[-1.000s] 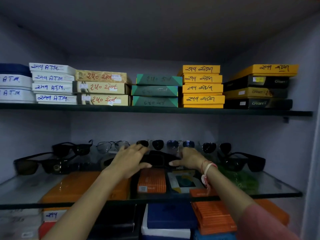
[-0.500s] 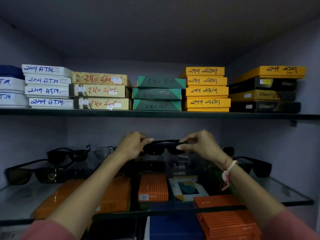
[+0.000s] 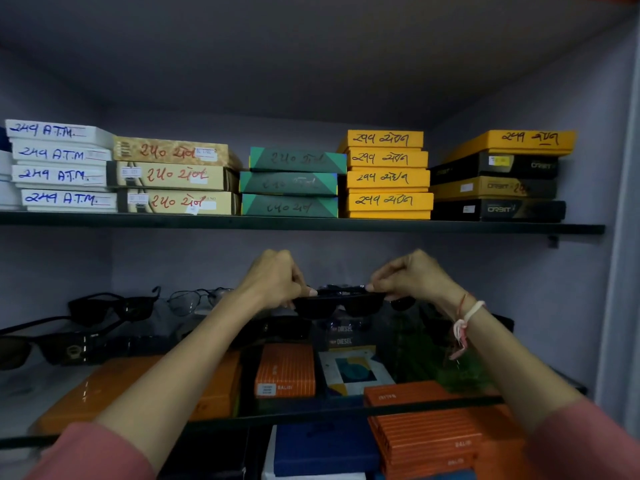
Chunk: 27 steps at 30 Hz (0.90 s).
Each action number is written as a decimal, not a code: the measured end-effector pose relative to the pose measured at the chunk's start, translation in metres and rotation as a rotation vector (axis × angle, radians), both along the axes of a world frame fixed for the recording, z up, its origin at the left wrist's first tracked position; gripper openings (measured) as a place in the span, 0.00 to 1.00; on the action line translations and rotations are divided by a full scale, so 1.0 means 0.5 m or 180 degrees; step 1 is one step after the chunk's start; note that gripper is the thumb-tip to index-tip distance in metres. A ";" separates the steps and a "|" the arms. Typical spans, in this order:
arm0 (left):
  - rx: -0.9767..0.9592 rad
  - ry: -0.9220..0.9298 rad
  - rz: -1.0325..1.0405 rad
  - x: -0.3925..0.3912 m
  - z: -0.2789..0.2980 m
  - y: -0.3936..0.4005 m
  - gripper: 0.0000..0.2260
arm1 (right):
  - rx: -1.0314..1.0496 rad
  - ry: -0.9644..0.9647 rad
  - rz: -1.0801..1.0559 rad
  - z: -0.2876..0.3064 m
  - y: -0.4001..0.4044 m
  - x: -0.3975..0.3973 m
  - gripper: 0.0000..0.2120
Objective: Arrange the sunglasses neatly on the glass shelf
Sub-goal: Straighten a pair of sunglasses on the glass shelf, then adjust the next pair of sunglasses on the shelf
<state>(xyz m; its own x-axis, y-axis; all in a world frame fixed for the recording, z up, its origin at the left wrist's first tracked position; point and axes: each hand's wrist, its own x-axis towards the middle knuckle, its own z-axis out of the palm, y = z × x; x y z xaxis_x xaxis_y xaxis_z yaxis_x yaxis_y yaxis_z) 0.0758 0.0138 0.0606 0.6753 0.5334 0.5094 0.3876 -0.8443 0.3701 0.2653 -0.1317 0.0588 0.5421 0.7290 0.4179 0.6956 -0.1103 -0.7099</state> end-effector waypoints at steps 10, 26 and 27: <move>-0.0130 0.0125 0.0297 0.061 -0.012 -0.018 0.11 | -0.0313 -0.0857 -0.1123 -0.010 -0.019 0.039 0.10; -0.0527 0.0699 0.0505 0.127 -0.063 -0.010 0.17 | -0.1239 -0.1137 -0.1154 -0.049 -0.002 0.061 0.12; -0.0555 0.0718 0.0503 0.122 -0.061 -0.010 0.19 | -0.1334 -0.1193 -0.1207 -0.044 0.001 0.058 0.12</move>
